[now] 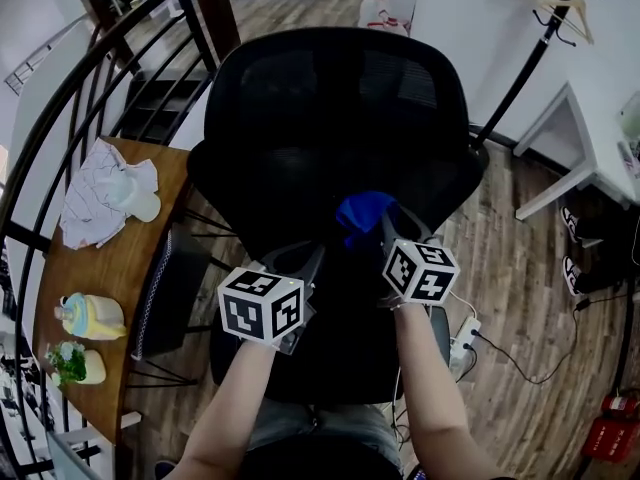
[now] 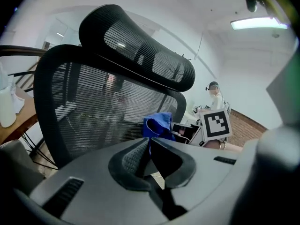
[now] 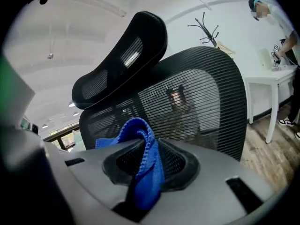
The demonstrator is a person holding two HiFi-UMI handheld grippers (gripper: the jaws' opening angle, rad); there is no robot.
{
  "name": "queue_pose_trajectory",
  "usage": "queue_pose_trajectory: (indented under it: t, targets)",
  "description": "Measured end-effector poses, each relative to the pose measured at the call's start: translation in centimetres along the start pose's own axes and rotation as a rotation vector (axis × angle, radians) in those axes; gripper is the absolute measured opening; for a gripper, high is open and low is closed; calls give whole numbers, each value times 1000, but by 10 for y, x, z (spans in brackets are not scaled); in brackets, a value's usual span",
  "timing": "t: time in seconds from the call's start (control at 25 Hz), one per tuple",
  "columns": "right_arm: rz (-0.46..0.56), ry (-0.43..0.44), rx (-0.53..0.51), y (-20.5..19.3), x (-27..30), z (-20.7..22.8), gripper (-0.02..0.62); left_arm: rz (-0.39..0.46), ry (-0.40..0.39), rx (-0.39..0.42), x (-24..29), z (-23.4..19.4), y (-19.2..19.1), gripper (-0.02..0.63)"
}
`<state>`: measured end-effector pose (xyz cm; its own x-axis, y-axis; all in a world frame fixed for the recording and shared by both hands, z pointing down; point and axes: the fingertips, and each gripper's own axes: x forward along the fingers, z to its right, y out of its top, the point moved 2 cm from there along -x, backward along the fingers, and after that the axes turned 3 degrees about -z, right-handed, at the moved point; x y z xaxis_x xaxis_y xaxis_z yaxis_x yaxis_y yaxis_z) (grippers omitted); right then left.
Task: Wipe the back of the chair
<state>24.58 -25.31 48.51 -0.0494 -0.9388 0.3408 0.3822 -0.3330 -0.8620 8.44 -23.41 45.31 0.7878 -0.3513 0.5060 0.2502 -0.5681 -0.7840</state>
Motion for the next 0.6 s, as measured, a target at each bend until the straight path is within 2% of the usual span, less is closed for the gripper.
queue_pose_trajectory:
  t: [0.2, 0.6]
  targets:
    - [13, -45, 16, 5, -14, 28, 94, -12, -26, 30, 14, 18, 2, 21]
    - [38, -134, 60, 12, -38, 79, 94, -26, -57, 34, 32, 38, -3, 21]
